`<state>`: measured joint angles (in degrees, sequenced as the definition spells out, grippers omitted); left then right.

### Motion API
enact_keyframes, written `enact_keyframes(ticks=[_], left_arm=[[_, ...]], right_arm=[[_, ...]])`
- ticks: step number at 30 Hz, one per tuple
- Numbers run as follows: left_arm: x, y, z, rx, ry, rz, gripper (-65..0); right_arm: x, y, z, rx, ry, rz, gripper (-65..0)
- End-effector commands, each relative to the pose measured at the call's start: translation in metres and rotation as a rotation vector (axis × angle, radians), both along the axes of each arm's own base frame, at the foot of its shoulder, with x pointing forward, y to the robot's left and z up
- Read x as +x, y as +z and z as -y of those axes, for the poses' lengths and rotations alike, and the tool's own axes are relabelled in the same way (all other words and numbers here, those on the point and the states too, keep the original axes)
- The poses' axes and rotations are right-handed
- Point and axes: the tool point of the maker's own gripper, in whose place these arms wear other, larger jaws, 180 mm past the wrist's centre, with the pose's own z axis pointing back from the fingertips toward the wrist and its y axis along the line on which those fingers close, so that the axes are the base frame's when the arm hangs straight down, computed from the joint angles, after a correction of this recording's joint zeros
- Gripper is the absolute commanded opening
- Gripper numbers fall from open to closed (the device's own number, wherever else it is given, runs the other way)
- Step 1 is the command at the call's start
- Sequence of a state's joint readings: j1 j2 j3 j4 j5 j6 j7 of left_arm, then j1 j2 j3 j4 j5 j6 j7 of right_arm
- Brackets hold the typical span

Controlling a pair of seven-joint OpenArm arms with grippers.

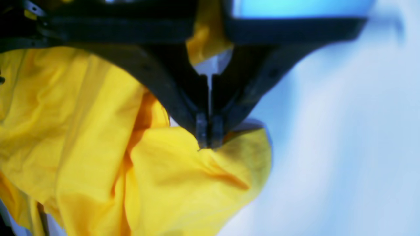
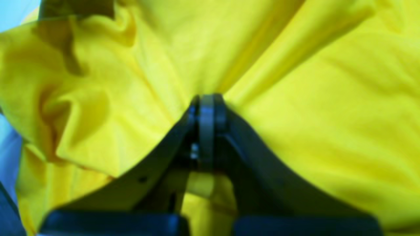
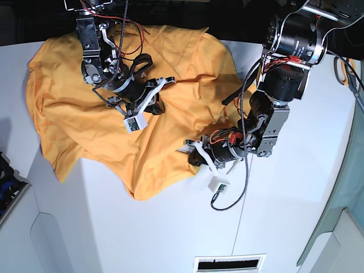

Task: Layout the t-shirt on the table in an organized manner, then fold the t-shirt properly
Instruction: 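Lift the shirt fabric with the left gripper and shake it out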

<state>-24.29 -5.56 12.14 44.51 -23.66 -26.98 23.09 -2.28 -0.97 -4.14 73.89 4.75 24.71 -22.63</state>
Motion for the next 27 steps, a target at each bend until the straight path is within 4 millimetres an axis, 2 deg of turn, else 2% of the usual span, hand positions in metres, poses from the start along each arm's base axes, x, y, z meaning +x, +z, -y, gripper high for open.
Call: enact_keyframes(ticks=[1, 5, 12, 15, 17, 20, 21, 22, 27], left_arm=[[0.027, 0.028, -0.002, -0.019, 0.027, 0.078, -65.0], [0.058, 0.057, -0.012, -0.001, 0.064, 0.142, -65.0], [0.121, 0.144, -0.035, 0.029, 0.085, 0.32, -65.0], [0.137, 0.173, -0.04, 0.043, 0.083, 0.372, -65.0], [0.142, 0.185, -0.035, 0.059, 0.054, 0.398, -64.1], [0.144, 0.191, -0.026, 0.094, 0.009, 0.415, -41.7], [0.143, 0.189, -0.023, 0.105, -0.004, 0.414, -36.5], [0.141, 0.187, -0.021, 0.114, -0.016, 0.411, -33.9], [0.125, 0.155, -0.023, 0.171, -0.05, 0.294, -33.5]], right_arm=[[-0.009, -0.007, 0.001, -0.032, 0.023, -0.043, -65.0], [-0.009, -0.007, 0.001, -0.032, 0.024, -0.044, -65.0], [-0.009, -0.006, 0.001, -0.029, 0.022, -0.043, -65.0], [-0.009, -0.006, 0.001, -0.028, 0.022, -0.042, -65.0], [-0.009, -0.006, 0.001, -0.028, 0.022, -0.042, -65.0], [-0.009, -0.006, 0.001, -0.028, 0.022, -0.042, -65.0], [-0.009, -0.006, 0.001, -0.028, 0.022, -0.043, -65.0], [-0.009, -0.006, 0.001, -0.028, 0.022, -0.042, -65.0], [-0.008, -0.006, 0.001, -0.028, 0.021, -0.042, -65.0]])
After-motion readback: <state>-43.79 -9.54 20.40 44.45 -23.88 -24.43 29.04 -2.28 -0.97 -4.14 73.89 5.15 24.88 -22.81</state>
